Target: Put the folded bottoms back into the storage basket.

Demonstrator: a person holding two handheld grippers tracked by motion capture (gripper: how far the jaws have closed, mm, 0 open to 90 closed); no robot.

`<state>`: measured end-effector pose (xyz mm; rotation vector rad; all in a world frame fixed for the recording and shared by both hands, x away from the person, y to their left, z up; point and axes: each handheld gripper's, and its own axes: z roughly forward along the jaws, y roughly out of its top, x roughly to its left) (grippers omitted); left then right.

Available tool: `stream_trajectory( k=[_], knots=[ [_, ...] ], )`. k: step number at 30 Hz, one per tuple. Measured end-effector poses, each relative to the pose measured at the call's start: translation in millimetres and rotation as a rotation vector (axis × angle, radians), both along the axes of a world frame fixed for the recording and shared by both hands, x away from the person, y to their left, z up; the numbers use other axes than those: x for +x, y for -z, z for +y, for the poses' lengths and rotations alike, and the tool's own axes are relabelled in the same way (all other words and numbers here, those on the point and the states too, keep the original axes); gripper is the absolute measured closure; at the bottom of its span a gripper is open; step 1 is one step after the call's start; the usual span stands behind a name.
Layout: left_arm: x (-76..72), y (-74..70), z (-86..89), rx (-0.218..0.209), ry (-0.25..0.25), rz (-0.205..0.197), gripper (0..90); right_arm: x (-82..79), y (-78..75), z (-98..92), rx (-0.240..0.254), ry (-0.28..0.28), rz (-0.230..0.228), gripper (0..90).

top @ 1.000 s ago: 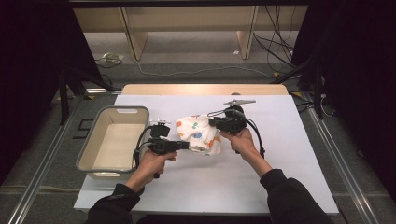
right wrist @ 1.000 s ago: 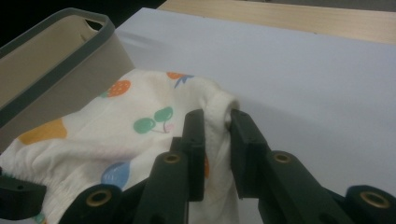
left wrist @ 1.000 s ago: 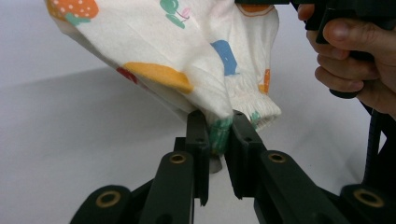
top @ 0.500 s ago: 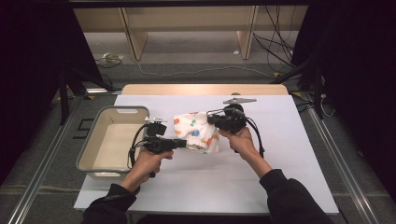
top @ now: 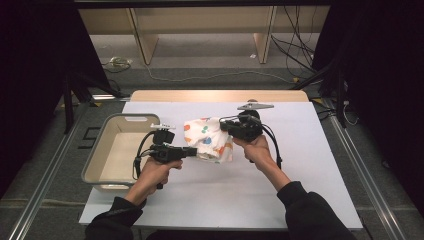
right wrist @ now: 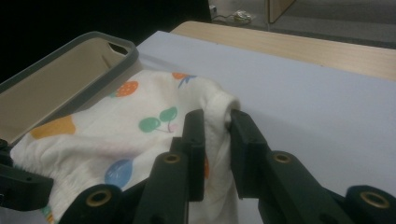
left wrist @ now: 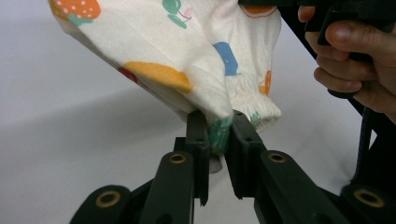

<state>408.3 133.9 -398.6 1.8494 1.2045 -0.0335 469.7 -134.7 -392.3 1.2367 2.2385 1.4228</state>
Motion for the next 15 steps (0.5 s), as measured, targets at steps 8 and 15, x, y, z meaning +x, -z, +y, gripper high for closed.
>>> stream_trajectory(
  k=[8, 15],
  knots=[
    [-0.7, -3.9, 2.7, 0.006, 0.002, -0.010, 80.2, -0.6, -2.1, 3.1, -0.001, -0.003, -0.008, 78.0],
    [-1.3, -7.0, 7.8, -0.002, -0.003, -0.018, 80.2, -2.0, -6.2, 5.7, 0.011, -0.006, -0.020, 78.0]
  ],
)
